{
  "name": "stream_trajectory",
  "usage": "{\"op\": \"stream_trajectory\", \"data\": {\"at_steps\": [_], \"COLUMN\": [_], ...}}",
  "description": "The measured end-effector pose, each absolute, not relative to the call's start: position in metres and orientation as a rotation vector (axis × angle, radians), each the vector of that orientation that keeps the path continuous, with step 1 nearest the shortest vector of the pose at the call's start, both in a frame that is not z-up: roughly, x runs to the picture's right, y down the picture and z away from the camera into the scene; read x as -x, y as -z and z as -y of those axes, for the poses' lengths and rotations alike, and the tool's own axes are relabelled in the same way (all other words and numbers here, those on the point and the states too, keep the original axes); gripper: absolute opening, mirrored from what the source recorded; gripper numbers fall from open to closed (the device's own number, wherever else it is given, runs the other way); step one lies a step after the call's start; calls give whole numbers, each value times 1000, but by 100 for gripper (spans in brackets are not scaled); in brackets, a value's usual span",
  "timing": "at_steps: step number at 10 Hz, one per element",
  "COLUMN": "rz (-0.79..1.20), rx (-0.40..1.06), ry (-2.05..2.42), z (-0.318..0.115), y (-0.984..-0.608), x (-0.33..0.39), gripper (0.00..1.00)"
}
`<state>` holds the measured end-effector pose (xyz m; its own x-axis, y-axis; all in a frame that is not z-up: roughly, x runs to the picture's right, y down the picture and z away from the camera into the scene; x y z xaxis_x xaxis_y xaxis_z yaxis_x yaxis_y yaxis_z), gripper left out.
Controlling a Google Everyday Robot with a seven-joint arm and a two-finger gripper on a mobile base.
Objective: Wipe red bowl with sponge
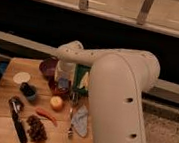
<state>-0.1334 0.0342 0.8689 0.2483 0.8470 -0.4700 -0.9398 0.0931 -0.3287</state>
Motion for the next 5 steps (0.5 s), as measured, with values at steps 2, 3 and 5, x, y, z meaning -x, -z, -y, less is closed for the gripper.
{"op": "stream_trajectory", "data": {"at_steps": [2, 3, 5], "rz": [-163, -154, -136], "rx": [637, 643, 674], "ry": [-1330, -1314, -1276], "z": [-26, -24, -27], "y": [-874, -878, -880], "x": [141, 153, 177], "gripper": [10, 10, 10]}}
